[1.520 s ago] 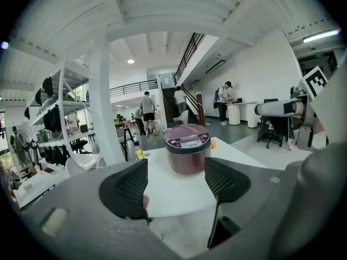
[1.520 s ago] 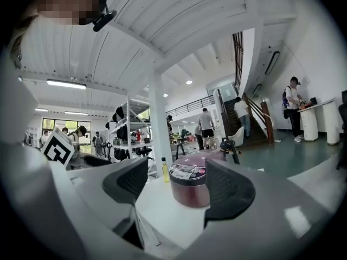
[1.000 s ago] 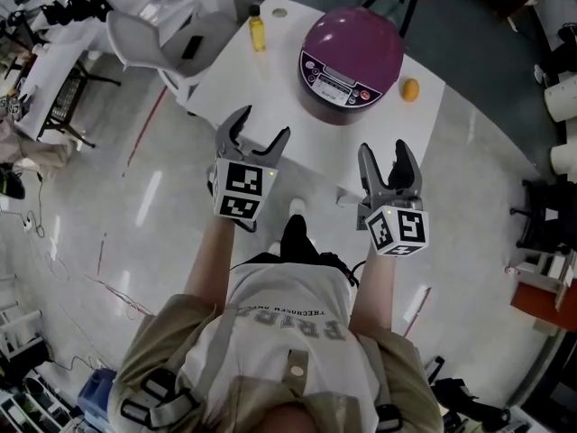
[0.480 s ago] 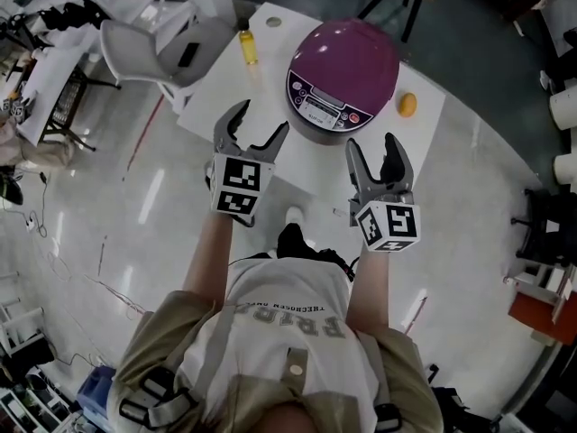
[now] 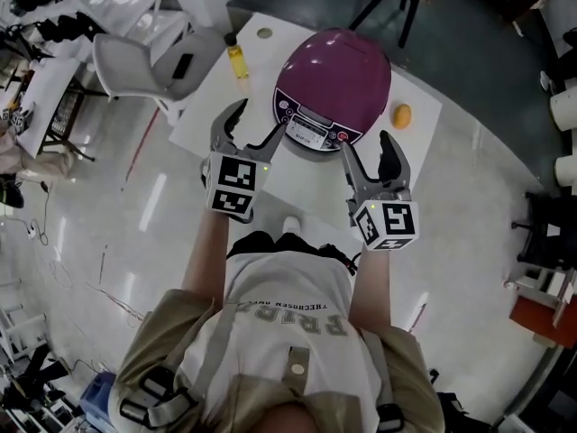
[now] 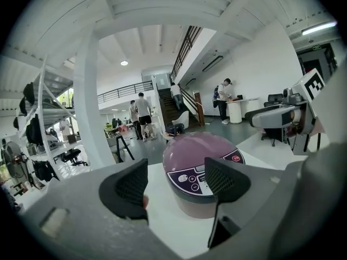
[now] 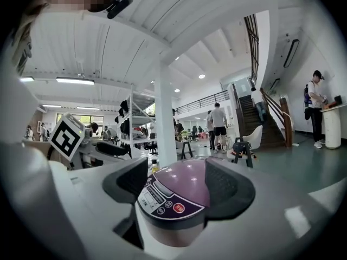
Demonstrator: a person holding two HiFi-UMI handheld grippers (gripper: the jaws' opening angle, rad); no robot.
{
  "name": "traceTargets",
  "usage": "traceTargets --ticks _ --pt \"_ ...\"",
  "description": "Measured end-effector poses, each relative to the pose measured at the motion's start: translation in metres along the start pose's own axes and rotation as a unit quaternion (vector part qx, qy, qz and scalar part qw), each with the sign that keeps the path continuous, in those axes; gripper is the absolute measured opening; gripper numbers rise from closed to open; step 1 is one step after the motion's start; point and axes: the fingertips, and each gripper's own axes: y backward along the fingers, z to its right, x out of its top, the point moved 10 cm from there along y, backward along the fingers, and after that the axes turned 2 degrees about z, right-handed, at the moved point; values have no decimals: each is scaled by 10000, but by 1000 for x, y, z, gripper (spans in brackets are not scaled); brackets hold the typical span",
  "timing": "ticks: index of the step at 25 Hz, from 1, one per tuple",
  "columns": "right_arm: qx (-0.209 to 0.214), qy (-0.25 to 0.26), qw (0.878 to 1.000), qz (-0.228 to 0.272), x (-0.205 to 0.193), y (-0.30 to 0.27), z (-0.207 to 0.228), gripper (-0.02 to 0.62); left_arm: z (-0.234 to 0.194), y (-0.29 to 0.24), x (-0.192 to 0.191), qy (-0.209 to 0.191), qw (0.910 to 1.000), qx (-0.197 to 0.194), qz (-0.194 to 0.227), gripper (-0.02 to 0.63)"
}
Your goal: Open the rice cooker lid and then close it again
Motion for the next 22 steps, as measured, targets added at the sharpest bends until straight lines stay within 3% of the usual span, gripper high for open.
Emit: traceTargets --ticks 3,9,22 --pt "69 171 9998 -89 -3 -5 0 304 0 -9 -2 95 9998 -146 76 356" --pt "85 270 9994 -181 -8 -15 -1 308 -2 -26 -4 -107 9988 -471 -19 360" --pt "-454 -5 9986 -258 -23 -24 -18 310 -24 -54 -18 -519 9875 -1473 -193 360"
